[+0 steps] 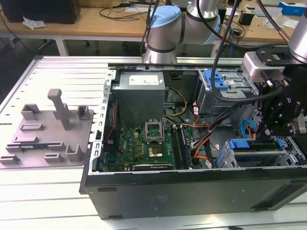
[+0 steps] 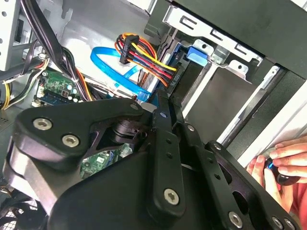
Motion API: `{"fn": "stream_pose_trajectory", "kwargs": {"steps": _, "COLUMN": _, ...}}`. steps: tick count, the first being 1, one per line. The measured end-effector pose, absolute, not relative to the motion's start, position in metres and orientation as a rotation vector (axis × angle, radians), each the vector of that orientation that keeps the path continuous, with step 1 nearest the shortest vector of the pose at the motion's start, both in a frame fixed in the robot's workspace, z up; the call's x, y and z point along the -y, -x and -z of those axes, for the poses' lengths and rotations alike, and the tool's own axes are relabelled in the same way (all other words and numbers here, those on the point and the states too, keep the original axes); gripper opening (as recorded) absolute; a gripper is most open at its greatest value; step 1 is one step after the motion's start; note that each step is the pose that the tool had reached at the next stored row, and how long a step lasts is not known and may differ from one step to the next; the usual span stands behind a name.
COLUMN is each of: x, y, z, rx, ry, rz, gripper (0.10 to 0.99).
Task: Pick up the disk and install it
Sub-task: 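Insert the second disk wire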
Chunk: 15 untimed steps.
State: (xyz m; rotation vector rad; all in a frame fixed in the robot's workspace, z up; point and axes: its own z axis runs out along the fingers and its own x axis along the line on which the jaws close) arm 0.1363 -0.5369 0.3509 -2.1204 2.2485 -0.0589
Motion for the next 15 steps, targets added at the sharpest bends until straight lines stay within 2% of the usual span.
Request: {"fn": "stream_pose_trajectory", "kwargs": {"steps": 15, "x": 0.5378, "y": -0.138, "z": -0.3457, "rx": -2.249, "ry": 2.12, "rz": 0.059, "gripper": 0.161}}
